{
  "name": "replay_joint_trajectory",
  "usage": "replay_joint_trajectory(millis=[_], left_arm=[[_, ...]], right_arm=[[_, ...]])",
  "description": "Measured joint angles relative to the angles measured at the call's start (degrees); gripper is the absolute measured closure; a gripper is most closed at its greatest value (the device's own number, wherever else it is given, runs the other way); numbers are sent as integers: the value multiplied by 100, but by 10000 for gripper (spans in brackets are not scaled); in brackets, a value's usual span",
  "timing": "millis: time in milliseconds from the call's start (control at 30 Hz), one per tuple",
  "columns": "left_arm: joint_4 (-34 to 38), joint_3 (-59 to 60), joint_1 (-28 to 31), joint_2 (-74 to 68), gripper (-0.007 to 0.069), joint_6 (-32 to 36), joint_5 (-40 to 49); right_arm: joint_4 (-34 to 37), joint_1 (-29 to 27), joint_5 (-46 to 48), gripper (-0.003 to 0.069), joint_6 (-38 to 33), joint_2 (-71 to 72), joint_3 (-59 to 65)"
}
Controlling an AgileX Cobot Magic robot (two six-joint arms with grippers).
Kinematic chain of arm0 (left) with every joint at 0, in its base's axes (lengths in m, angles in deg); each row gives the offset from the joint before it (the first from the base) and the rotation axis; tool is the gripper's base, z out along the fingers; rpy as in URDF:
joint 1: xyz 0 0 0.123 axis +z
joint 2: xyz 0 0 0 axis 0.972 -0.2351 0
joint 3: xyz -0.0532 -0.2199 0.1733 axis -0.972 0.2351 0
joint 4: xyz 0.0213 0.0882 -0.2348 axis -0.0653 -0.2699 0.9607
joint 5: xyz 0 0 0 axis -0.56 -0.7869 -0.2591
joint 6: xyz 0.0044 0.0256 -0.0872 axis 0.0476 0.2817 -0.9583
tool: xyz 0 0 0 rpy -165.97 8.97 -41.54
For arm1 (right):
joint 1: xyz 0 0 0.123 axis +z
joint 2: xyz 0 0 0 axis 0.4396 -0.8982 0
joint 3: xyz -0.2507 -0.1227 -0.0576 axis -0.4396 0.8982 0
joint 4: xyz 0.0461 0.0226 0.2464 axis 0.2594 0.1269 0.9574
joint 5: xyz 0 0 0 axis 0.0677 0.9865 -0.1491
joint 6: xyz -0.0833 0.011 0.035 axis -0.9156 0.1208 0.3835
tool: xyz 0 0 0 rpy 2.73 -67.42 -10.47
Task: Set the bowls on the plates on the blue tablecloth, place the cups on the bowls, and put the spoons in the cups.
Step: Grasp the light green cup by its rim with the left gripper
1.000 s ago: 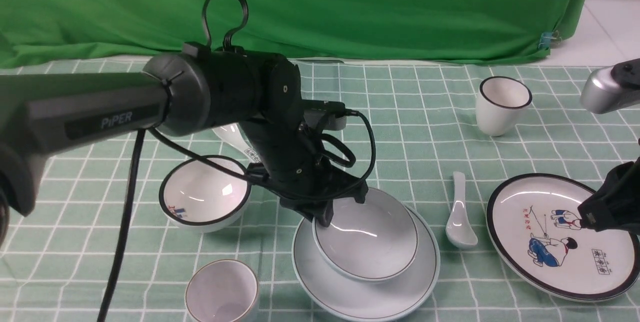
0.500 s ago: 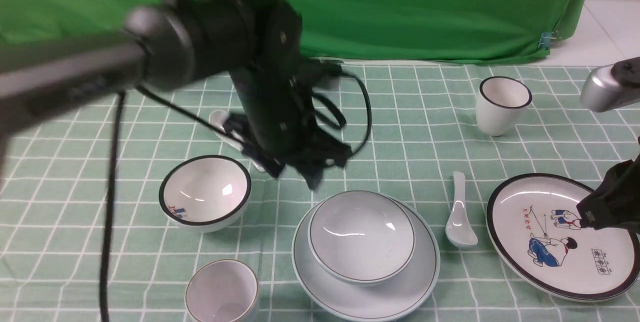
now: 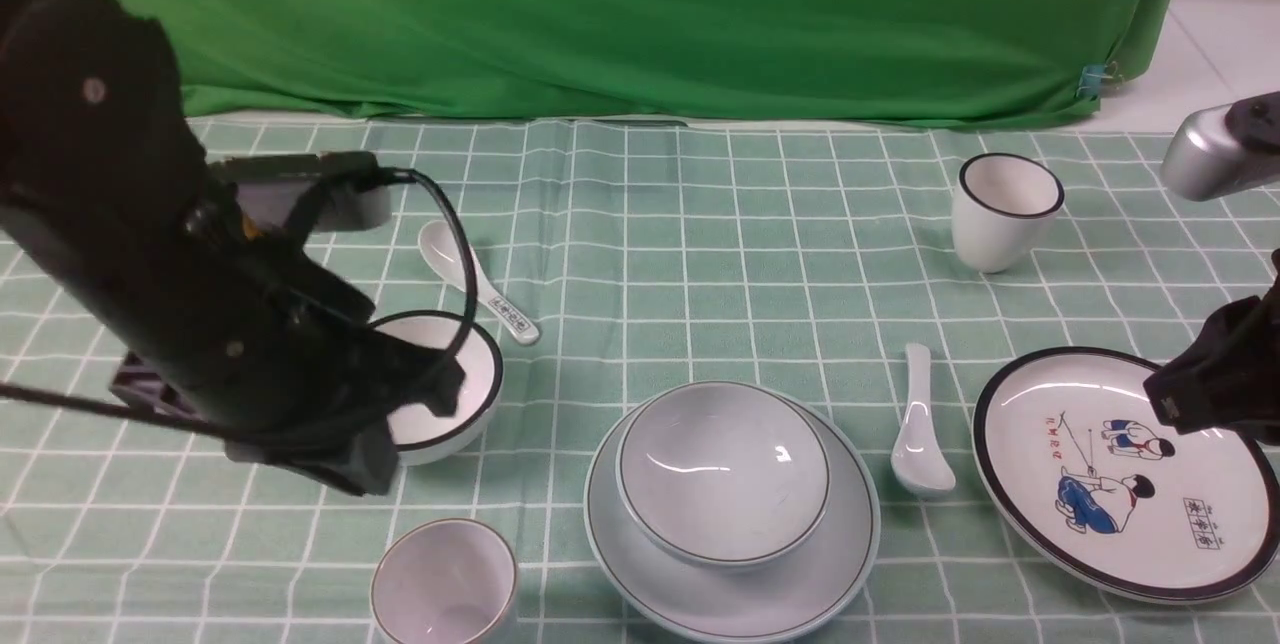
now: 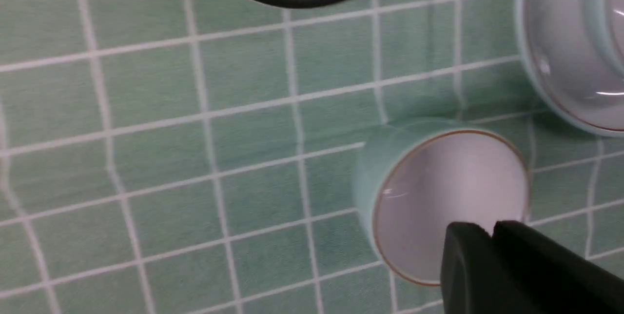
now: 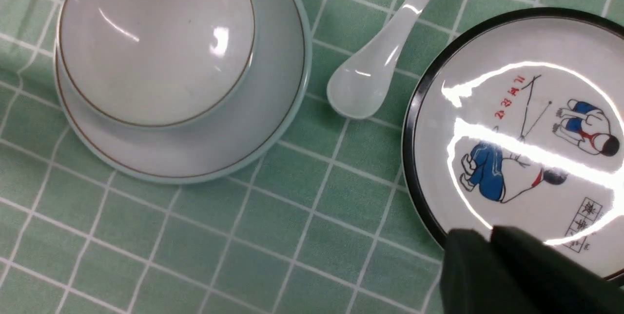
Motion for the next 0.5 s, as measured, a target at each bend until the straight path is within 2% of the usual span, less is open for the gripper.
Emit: replay_joint_trajectory(millis=[133,167,233,400,500], left_arm=[[-432,148,-334,-119,397,-10,-257],[-478,157,-370,-194,366,-10,-266],[-540,167,-433,-449,252,-76,-326],[-723,167,-450,-992,71,-162,-389],[-723,167,-450,-1250,39,-183,-331]], right_arm=[[5,0,-83,568,0,0,0],[5,0,-88,568,0,0,0],[5,0,-88,568,0,0,0],[5,0,-88,568,0,0,0],[5,0,-88,566,0,0,0]])
